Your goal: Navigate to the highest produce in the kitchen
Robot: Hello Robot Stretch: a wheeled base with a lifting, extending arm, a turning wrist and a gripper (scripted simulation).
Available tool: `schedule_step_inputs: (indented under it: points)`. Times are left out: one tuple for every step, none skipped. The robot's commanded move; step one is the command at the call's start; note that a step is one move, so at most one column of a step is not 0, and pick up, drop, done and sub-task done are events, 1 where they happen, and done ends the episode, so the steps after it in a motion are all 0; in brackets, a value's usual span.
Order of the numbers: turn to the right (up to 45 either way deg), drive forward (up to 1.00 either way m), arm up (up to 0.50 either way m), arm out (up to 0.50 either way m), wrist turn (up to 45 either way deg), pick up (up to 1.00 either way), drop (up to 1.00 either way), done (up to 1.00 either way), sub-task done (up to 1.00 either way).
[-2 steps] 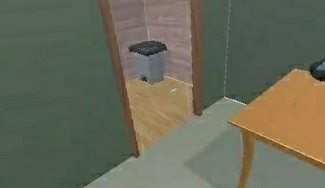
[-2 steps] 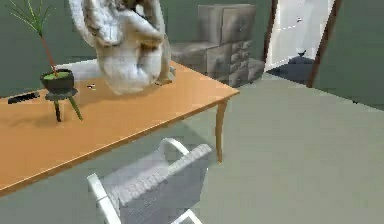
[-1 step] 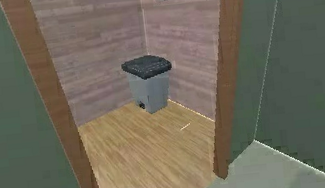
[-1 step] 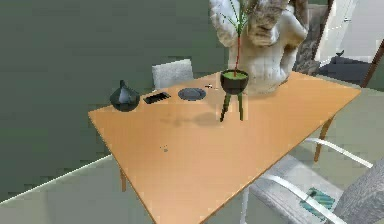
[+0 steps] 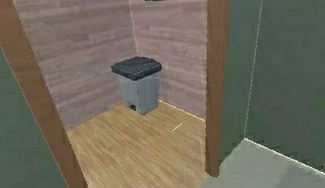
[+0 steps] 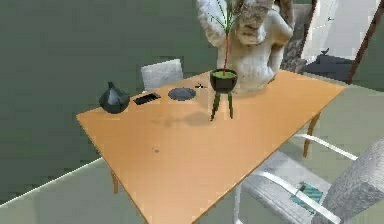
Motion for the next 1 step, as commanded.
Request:
schedule_step_inputs:
  points:
    - [0.0,0.40,0.00,0.00,0.0,0.00,0.00,0.00,0.00]
